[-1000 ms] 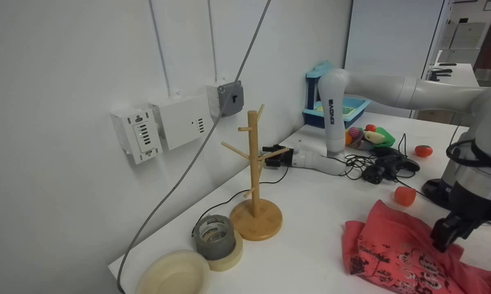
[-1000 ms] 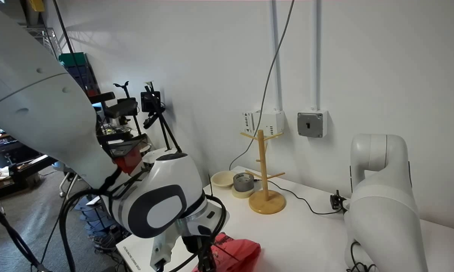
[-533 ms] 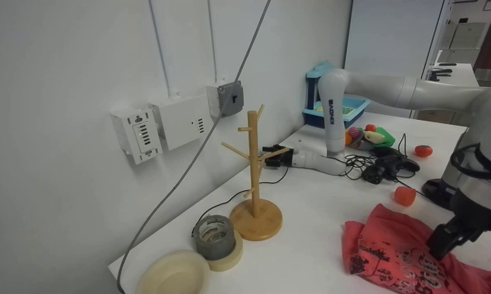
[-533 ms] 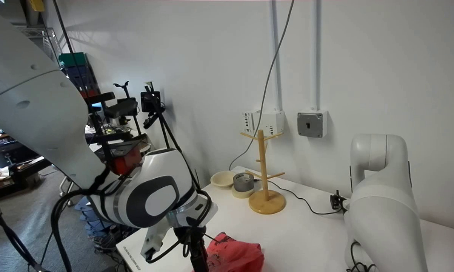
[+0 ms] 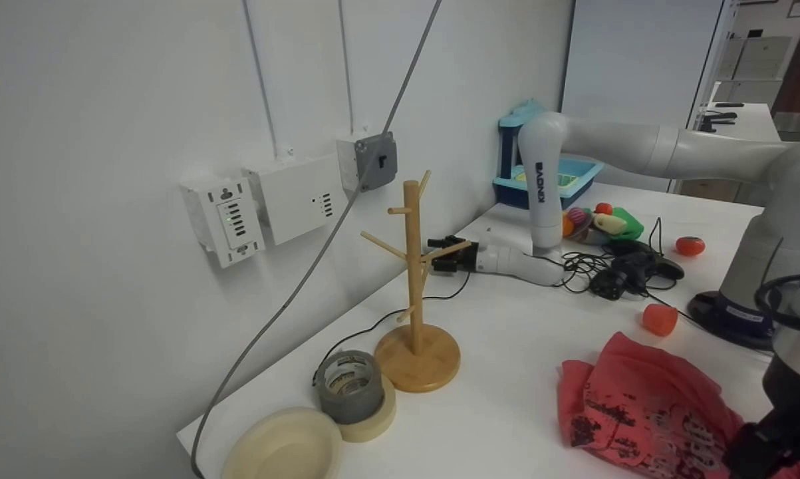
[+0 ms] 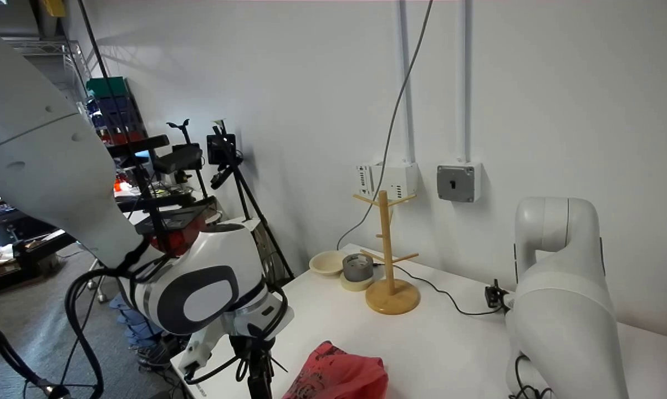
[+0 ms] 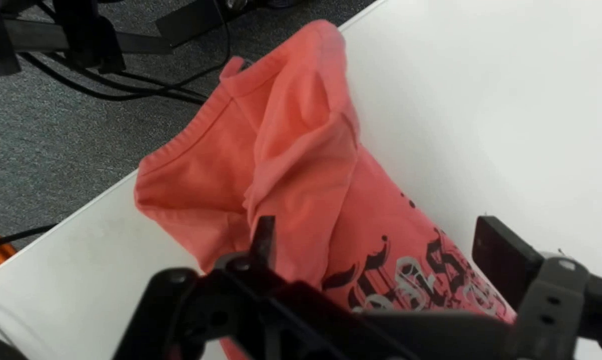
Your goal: Fold the shirt
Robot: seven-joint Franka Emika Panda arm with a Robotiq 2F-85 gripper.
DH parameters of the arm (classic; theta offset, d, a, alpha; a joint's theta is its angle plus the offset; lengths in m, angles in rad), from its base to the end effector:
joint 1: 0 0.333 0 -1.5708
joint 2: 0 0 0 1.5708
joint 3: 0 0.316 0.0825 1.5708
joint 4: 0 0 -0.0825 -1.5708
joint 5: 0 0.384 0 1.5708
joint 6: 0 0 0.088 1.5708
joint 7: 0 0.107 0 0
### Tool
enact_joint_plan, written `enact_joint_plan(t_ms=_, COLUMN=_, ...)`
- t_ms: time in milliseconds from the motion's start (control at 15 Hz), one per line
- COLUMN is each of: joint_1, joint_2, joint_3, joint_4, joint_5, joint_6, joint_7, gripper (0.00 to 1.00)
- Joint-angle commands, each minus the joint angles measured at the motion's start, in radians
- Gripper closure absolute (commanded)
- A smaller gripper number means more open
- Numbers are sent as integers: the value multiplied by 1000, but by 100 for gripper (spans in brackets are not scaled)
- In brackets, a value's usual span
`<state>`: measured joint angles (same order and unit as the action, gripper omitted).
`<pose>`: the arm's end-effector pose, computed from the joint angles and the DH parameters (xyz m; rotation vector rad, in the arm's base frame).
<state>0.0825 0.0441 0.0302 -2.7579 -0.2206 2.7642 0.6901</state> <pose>0.3815 0.0527 0.1999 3.0047 -0.5634 -0.0073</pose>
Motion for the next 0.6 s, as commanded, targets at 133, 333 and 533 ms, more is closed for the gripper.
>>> enact_joint_plan(t_ms=133, joint_1=-18, joint_2=10, joint_3=-48, joint_4=1, joint_5=-127, joint_6=-45, joint_7=72, gripper=0)
enact_joint_plan(t_ms=333, joint_1=-20, joint_2=38, joint_3=-64, joint_4=1, joint_5=-144, joint_6=-65, joint_7=86, gripper=0)
enact_joint_plan(t_ms=533, joint_1=-17, joint_2=79, joint_3=-73, joint_4=1, joint_5=-109, joint_6=-52, joint_7=63, gripper=0)
